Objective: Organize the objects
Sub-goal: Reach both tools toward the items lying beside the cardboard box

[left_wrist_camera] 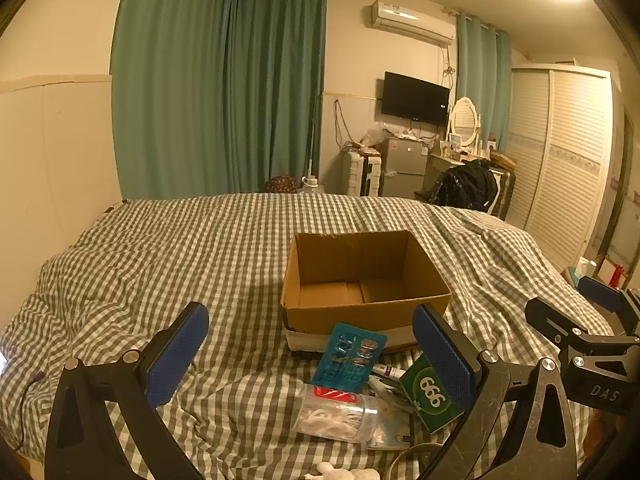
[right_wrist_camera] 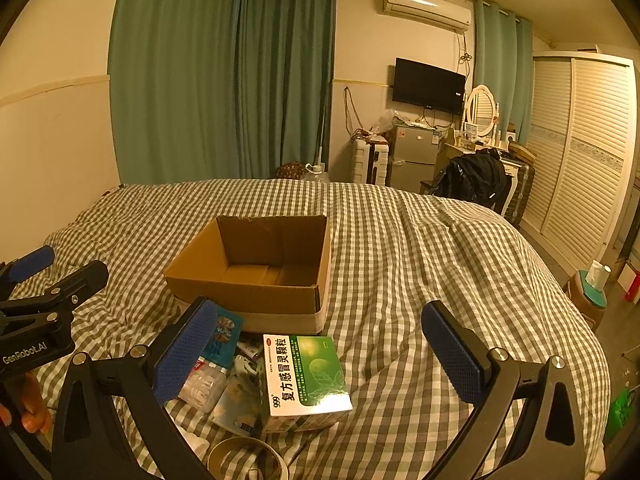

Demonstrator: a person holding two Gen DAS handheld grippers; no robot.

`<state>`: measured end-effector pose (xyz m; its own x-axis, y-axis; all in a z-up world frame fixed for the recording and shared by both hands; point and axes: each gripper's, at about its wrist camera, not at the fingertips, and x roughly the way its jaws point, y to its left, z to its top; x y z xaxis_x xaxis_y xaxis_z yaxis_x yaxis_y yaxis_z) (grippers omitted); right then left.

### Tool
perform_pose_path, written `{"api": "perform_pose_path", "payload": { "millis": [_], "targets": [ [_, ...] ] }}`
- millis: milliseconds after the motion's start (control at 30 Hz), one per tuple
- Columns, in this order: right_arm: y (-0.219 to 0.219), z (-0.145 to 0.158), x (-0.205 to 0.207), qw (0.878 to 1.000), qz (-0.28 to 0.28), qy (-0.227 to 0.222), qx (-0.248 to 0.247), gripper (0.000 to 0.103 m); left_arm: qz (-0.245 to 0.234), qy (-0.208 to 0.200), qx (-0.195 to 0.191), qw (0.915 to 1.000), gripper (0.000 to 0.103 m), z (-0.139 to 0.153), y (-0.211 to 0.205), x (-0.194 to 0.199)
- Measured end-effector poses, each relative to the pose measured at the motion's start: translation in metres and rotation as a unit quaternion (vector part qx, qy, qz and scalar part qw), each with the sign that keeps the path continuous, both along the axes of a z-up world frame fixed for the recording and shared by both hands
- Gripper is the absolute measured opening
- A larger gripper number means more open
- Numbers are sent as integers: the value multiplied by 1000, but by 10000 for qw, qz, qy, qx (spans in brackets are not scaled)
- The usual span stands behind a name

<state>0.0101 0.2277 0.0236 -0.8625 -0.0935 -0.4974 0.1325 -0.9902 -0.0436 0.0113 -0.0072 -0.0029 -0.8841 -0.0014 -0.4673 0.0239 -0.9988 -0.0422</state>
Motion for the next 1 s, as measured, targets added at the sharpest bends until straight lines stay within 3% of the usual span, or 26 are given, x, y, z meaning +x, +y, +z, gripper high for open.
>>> {"api": "perform_pose_path", "payload": {
  "millis": [1000],
  "targets": [
    [-1, 1, 0, 10000, 76, 22, -39, 103, -97, -61, 33, 9999, 103, 2, 2, 1]
  ]
}}
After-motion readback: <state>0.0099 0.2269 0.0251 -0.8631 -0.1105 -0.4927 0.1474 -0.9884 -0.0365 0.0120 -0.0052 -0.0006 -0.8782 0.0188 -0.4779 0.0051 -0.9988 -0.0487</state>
